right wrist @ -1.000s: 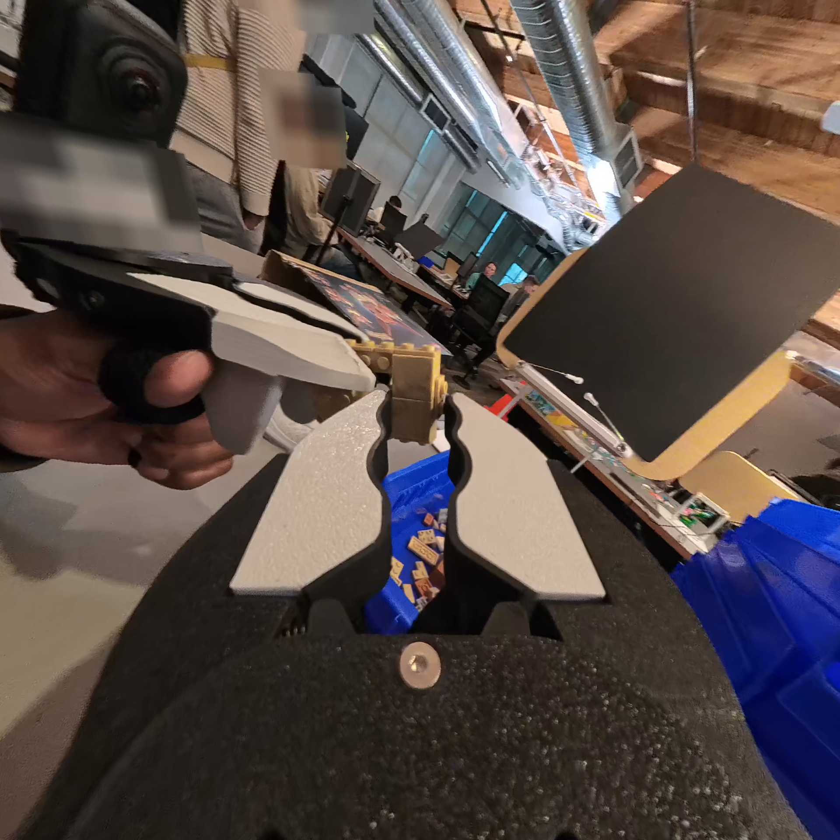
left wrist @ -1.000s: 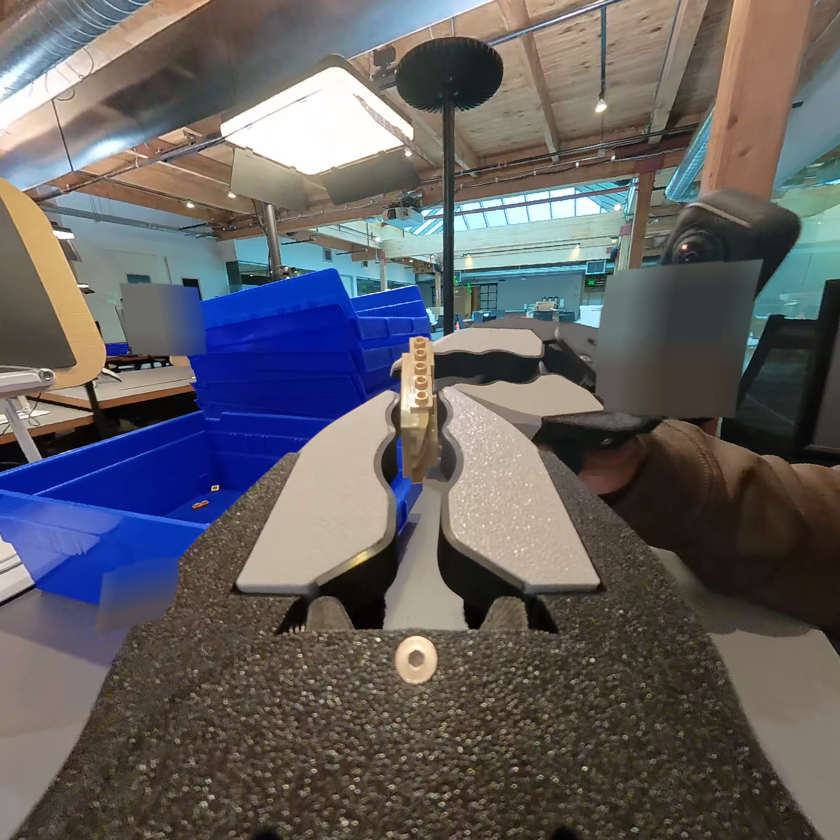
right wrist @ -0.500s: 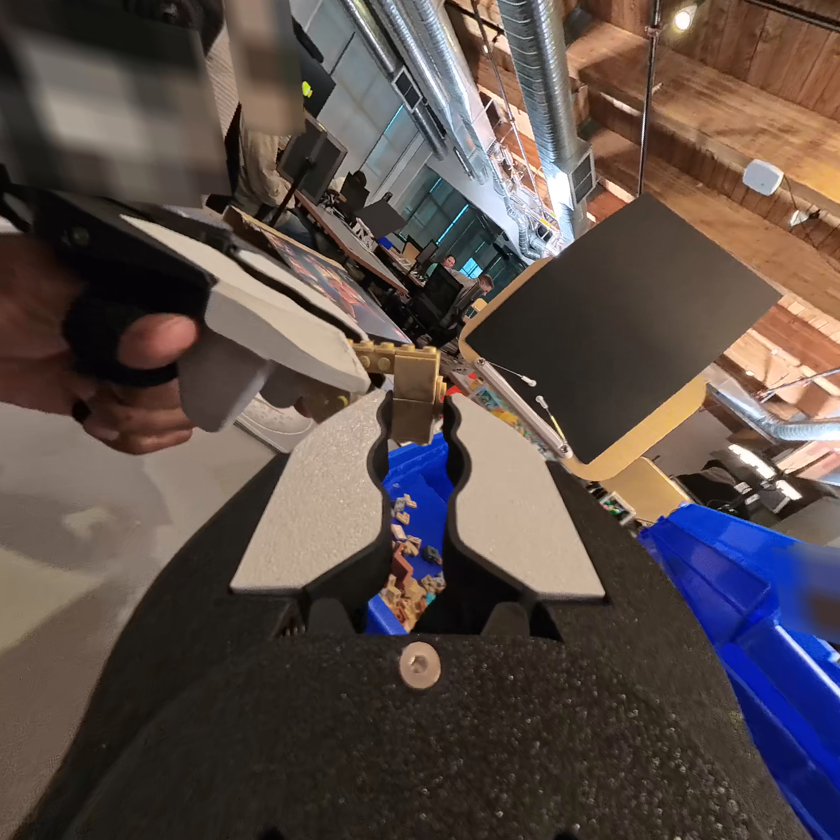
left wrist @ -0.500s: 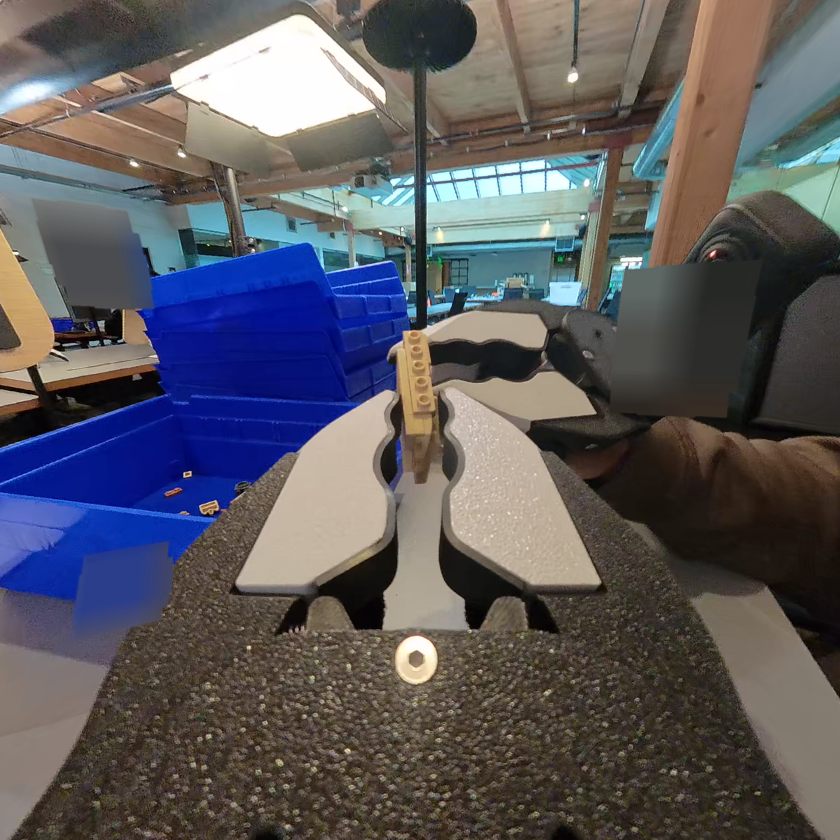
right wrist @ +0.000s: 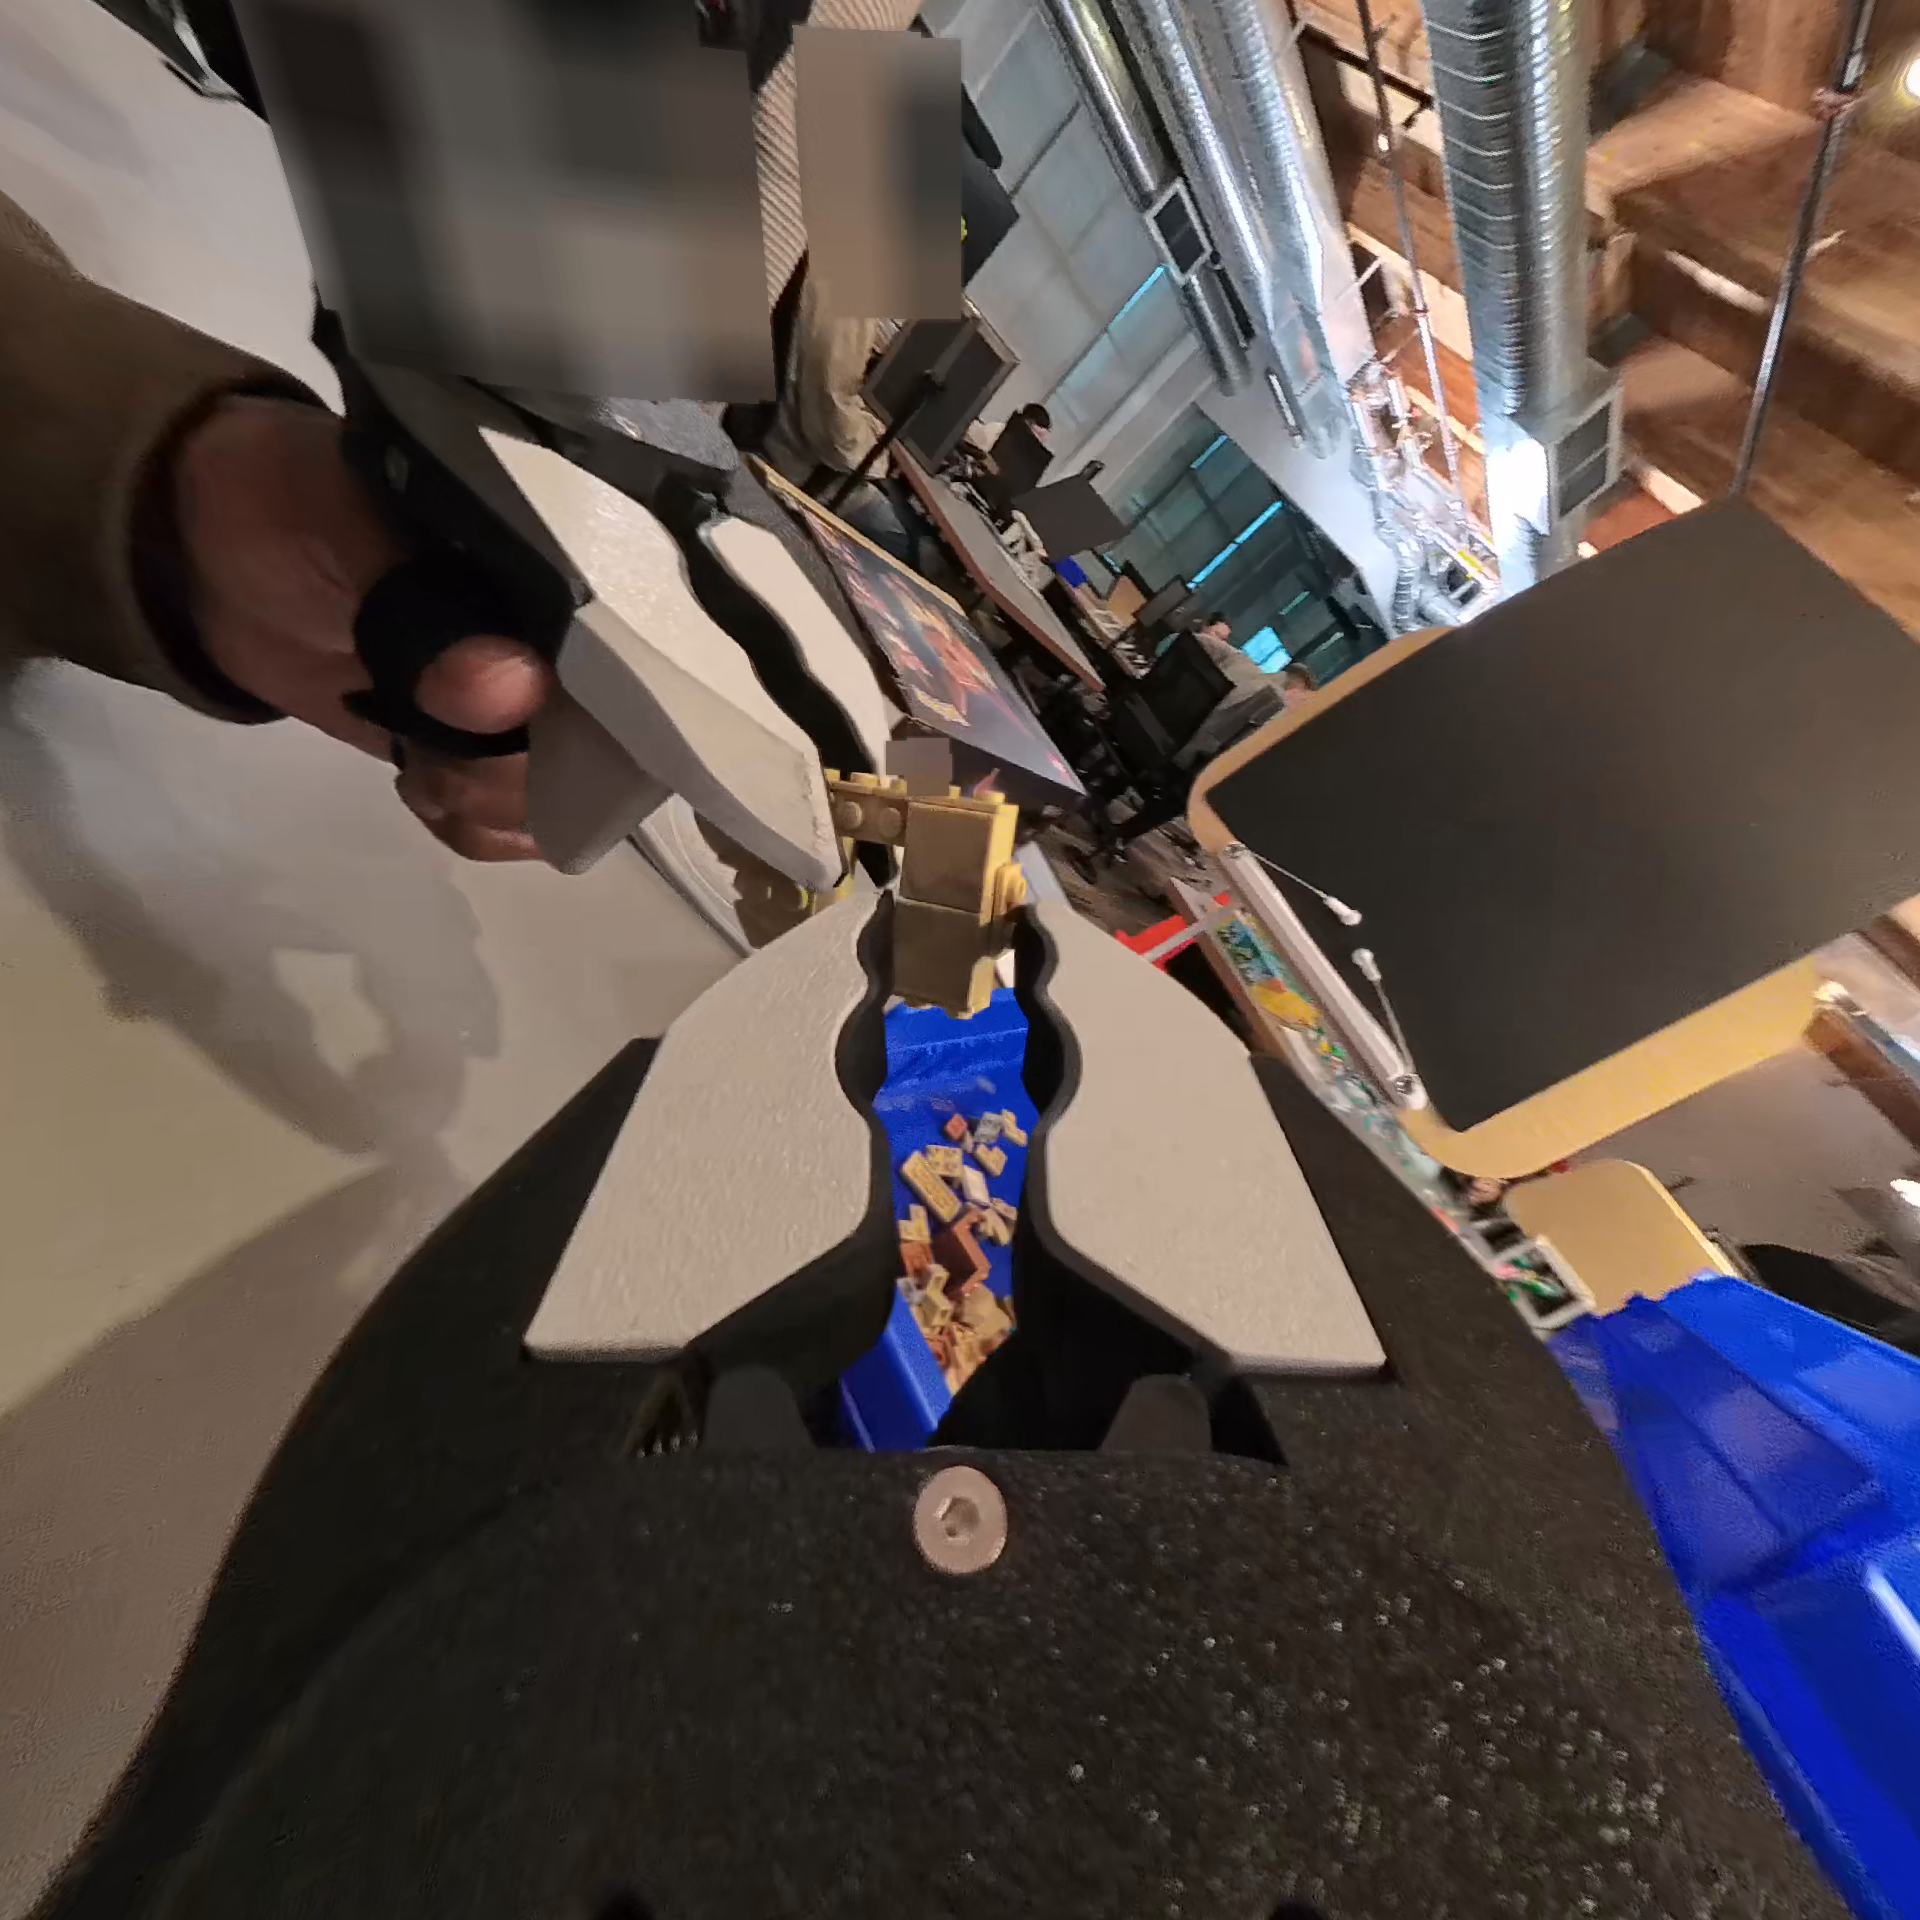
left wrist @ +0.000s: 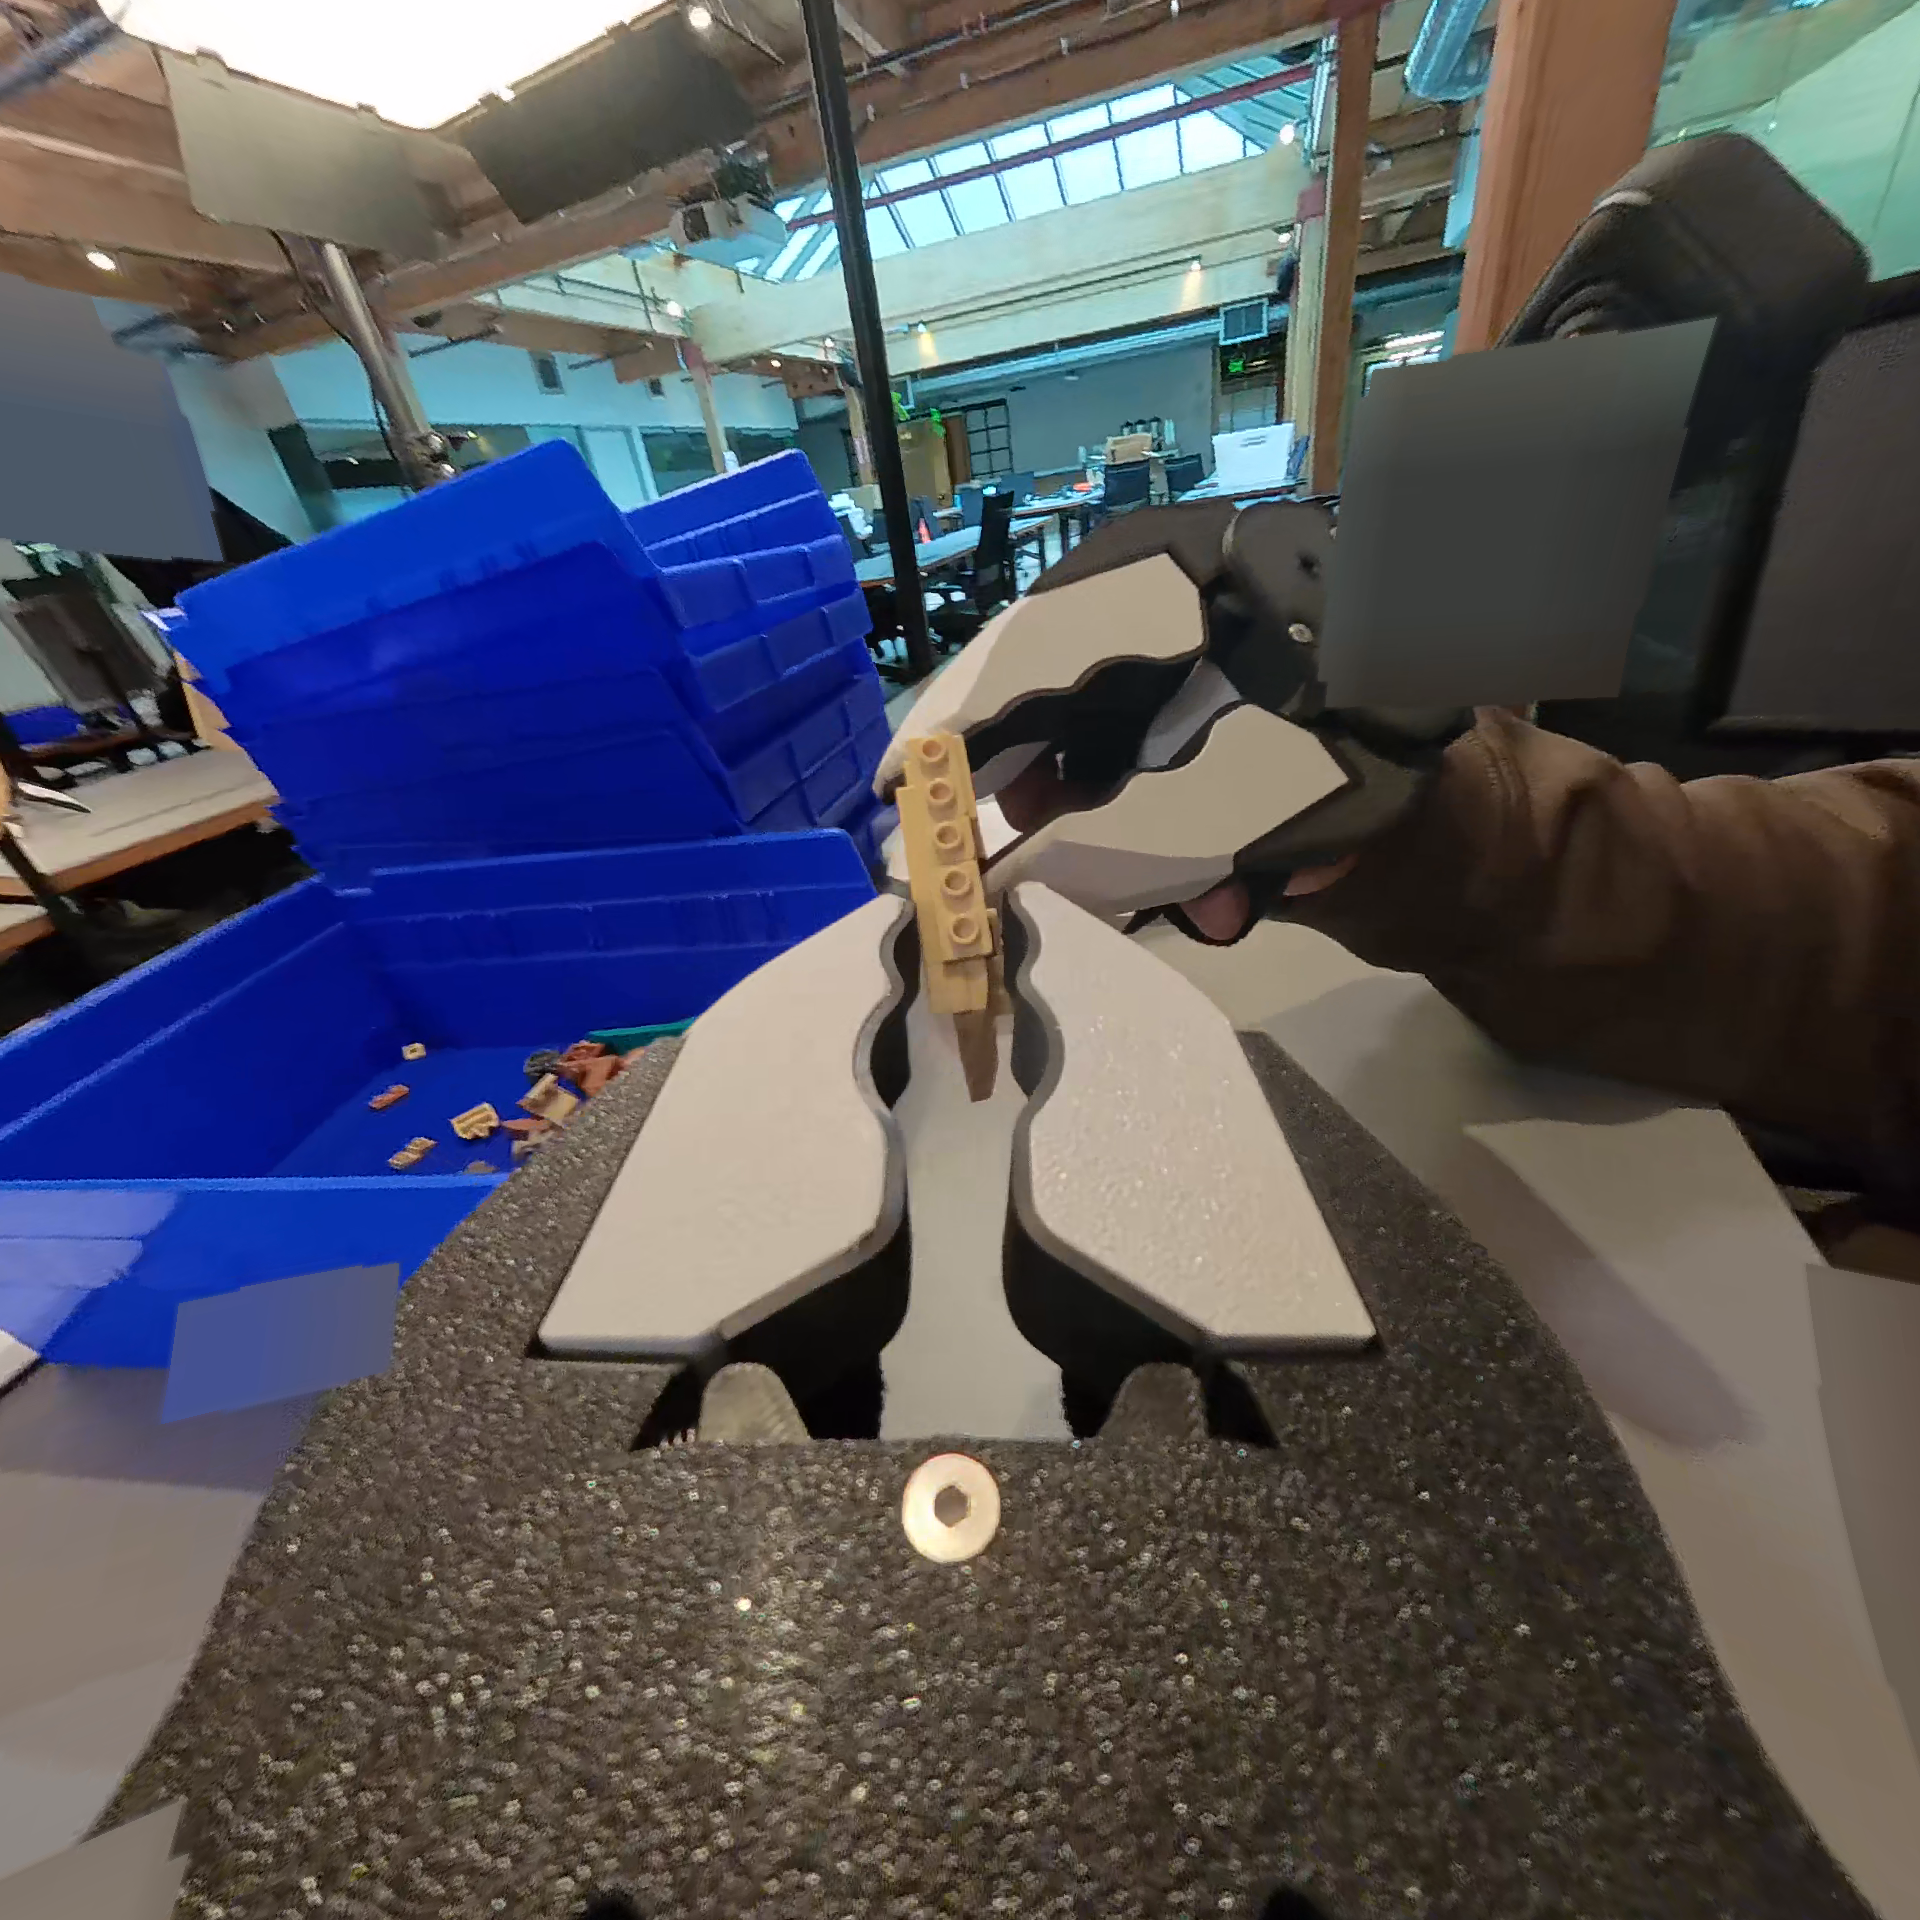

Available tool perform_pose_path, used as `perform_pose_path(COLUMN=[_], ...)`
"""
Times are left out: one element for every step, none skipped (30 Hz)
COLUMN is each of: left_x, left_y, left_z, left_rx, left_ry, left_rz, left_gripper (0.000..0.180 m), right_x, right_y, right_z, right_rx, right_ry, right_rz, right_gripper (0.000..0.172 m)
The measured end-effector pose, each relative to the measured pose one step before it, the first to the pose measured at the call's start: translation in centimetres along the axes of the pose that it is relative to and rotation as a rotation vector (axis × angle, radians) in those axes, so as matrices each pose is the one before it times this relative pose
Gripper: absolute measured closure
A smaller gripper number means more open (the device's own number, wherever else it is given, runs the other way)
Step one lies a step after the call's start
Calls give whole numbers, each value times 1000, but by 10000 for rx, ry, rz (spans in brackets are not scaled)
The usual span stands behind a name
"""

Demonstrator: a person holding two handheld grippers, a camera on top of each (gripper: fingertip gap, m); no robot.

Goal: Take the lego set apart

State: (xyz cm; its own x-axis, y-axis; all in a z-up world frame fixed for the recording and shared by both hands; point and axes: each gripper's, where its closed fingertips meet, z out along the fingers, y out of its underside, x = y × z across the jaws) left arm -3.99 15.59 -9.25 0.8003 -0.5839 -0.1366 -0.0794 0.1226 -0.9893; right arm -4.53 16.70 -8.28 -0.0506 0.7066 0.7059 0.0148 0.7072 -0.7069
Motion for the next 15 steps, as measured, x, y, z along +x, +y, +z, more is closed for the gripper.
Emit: perform_pose_path(left_x=[17, -33, -72, -141, -244, -306, -407, -423, -354, -342, -272, -205, -146, -67, 57], left_y=[95, 101, 109, 67, 42, 41, 95, 110, 105, 100, 76, 55, 36, 0, -31], left_z=[31, 32, 38, 43, 73, 69, 76, 73, 57, 57, 90, 90, 86, 79, 39], left_rx=[-9, 4, 15, 40, 81, 95, 78, 85, 88, 82, 75, 67, 54, 49, 44], left_ry=[118, 86, 62, 12, -41, -64, -143, -188, -174, -199, -194, -176, -164, -107, -39], left_rz=[-258, -276, -286, -328, -415, -474, -406, -314, -248, -215, -159, -79, -45, 2, 66], left_gripper=[166, 166, 166, 166, 166, 166, 166, 167, 167, 167, 167, 167, 167, 167, 167], right_x=[-65, -26, 8, 73, 147, 184, 204, 165, 136, 100, 84, 70, 55, 57, 45], right_y=[86, 90, 99, 126, 151, 195, 282, 315, 286, 240, 202, 156, 119, 58, 13], right_z=[-30, 6, 42, 83, 151, 201, 263, 297, 264, 214, 166, 123, 82, 45, 13], right_rx=[90, 68, 50, 23, 16, -23, -100, -130, -102, -104, -130, -161, -184, -155, -96], right_ry=[-154, -91, -62, -4, 120, 210, 272, 310, 335, 332, 312, 264, 179, 99, 29], right_rz=[191, 130, 123, 119, 1, -98, -135, -203, -285, -339, -356, -328, -236, -101, 23], right_gripper=[150, 150, 150, 150, 150, 150, 151, 151, 151, 151, 151, 152, 152, 152, 152])
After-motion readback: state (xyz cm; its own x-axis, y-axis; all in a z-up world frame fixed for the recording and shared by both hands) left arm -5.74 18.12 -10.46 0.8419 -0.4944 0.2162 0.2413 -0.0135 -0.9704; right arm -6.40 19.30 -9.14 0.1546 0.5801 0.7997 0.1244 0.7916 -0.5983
